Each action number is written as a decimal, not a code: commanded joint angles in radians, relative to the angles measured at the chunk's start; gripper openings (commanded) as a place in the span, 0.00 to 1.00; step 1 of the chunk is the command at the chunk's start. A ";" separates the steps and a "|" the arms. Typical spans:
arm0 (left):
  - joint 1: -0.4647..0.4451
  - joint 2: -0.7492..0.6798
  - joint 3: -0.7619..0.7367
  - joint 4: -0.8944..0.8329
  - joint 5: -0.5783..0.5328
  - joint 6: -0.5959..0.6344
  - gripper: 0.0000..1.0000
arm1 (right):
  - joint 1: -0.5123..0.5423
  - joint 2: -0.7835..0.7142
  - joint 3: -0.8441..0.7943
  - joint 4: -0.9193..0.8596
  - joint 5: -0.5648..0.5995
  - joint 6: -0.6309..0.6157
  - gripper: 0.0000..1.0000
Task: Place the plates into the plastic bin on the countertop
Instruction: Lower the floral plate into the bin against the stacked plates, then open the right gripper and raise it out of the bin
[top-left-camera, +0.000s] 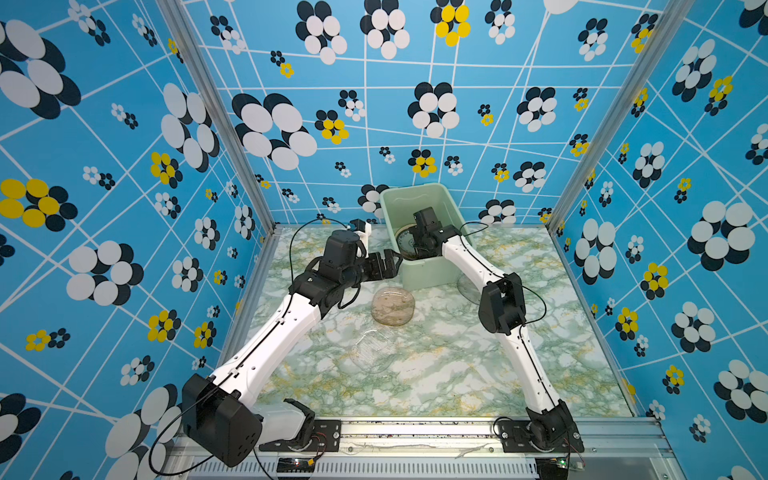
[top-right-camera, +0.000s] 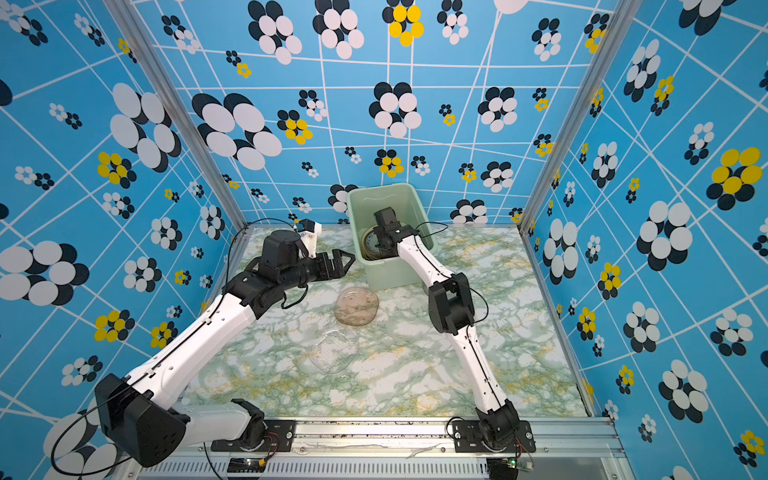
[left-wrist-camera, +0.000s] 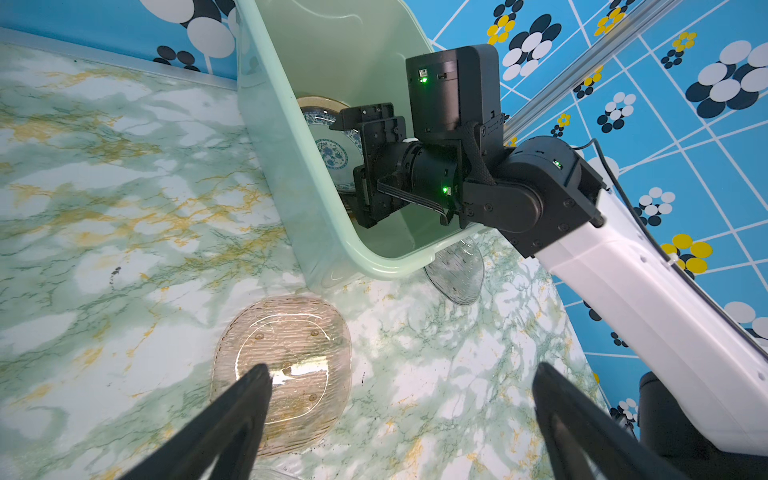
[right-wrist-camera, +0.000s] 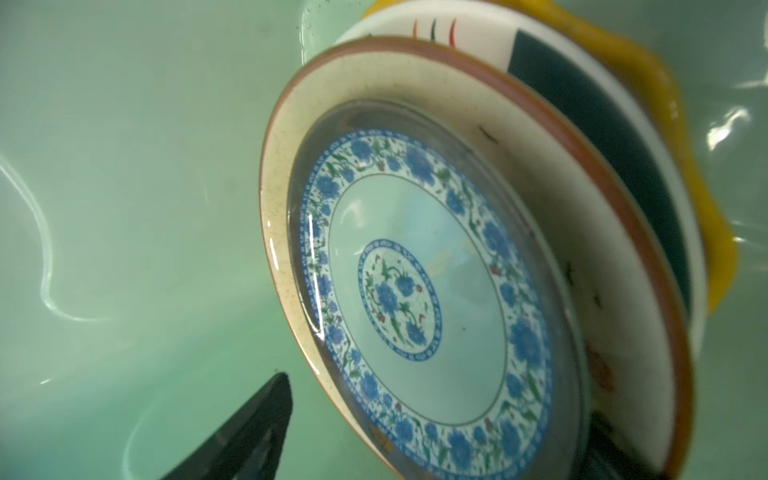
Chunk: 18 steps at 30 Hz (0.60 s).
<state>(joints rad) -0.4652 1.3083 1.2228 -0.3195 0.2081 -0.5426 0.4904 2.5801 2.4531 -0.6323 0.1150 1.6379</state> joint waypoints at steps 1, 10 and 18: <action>-0.006 0.009 -0.003 -0.013 -0.017 -0.014 0.99 | -0.004 -0.025 0.015 -0.024 -0.027 -0.004 0.95; -0.005 -0.014 0.002 -0.029 -0.032 -0.014 0.99 | -0.005 -0.050 0.015 -0.046 -0.061 0.109 0.99; -0.005 -0.021 0.011 -0.056 -0.053 -0.009 0.99 | -0.003 -0.080 0.034 -0.066 -0.058 0.188 0.99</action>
<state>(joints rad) -0.4652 1.3071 1.2228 -0.3458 0.1822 -0.5568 0.4870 2.5629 2.4546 -0.6441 0.0643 1.7859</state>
